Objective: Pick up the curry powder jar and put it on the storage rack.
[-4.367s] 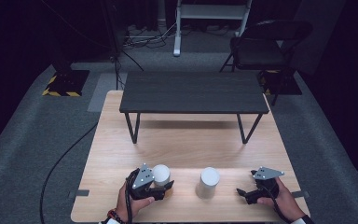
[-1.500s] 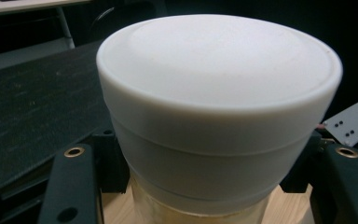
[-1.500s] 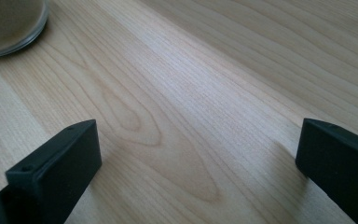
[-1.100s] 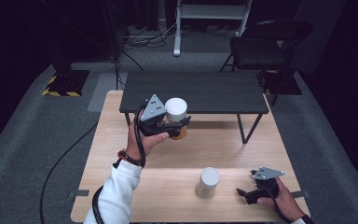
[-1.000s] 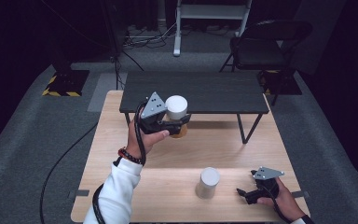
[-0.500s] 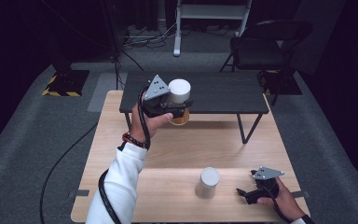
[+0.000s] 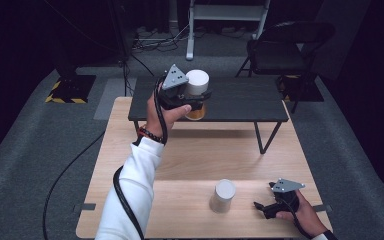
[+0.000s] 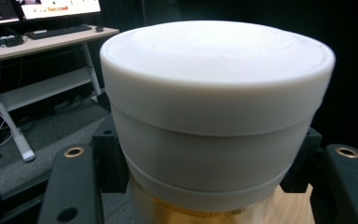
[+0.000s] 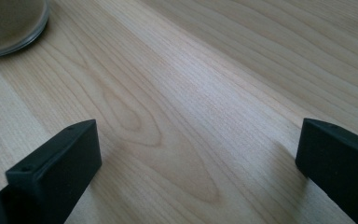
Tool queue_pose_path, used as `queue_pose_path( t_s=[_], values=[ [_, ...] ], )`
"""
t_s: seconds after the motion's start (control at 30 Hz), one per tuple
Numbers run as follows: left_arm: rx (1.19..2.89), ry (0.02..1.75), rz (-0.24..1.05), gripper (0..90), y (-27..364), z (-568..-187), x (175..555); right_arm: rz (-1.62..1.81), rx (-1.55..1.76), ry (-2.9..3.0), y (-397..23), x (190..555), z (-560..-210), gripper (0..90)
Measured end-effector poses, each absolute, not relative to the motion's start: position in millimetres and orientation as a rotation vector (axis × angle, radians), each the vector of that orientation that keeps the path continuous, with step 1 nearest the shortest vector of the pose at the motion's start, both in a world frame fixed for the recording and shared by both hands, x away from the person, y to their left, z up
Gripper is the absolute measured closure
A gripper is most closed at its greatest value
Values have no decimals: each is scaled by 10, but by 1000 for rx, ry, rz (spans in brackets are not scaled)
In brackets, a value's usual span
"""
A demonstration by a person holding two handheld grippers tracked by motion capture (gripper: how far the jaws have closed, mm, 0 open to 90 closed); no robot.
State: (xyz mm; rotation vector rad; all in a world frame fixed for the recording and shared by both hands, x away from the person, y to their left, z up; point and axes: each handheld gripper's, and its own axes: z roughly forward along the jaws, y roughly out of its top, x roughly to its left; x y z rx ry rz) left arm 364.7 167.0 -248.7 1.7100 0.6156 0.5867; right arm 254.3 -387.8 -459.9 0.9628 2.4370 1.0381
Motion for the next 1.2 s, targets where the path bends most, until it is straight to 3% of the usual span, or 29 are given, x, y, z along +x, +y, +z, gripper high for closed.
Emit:
queue_pose_path(
  t_s=[0.63, 1.2],
  values=[
    [1712, 676, 592, 350, 1591, -2563, 4002, 1042, 956, 2442, -3890, 2551, -4599, 0],
    [1713, 716, 613, 348, 1554, -2740, 4080, 1045, 945, 2448, -3903, 2563, -4600, 0]
  ],
)
